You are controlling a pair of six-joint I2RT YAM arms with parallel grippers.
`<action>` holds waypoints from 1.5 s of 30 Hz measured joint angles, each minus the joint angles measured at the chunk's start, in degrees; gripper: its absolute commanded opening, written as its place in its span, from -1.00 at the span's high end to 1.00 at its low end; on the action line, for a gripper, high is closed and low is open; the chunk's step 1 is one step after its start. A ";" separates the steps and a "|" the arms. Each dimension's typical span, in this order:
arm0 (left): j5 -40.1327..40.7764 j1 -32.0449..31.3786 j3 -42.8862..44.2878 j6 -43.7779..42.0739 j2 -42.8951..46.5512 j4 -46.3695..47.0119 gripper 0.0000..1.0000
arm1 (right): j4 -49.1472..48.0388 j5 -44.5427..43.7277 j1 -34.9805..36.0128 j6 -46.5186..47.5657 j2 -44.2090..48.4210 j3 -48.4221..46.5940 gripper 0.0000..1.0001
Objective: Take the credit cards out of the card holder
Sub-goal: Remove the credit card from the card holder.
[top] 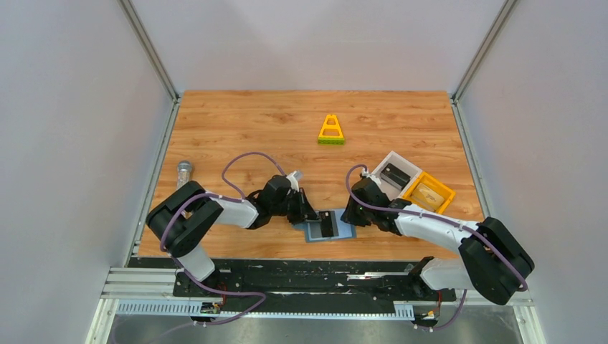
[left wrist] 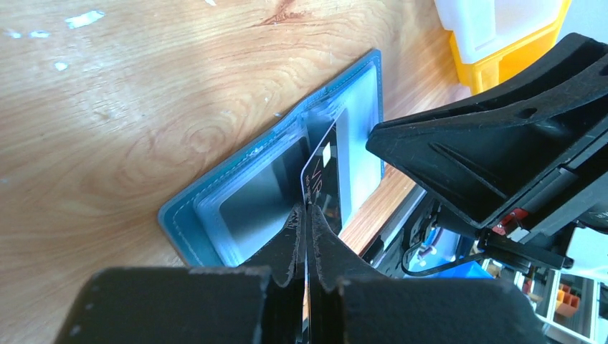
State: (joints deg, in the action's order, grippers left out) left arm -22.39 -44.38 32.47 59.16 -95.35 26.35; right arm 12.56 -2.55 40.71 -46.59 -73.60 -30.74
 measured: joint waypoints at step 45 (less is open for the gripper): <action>3.23 0.66 -2.75 -2.80 13.70 -8.17 1.00 | -6.91 11.65 2.73 3.30 2.51 -0.33 -0.19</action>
State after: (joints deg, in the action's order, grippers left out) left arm -19.16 -43.72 29.71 56.36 -81.65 18.17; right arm 5.65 9.10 43.44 -43.29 -71.09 -31.07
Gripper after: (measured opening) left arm 0.006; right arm 0.617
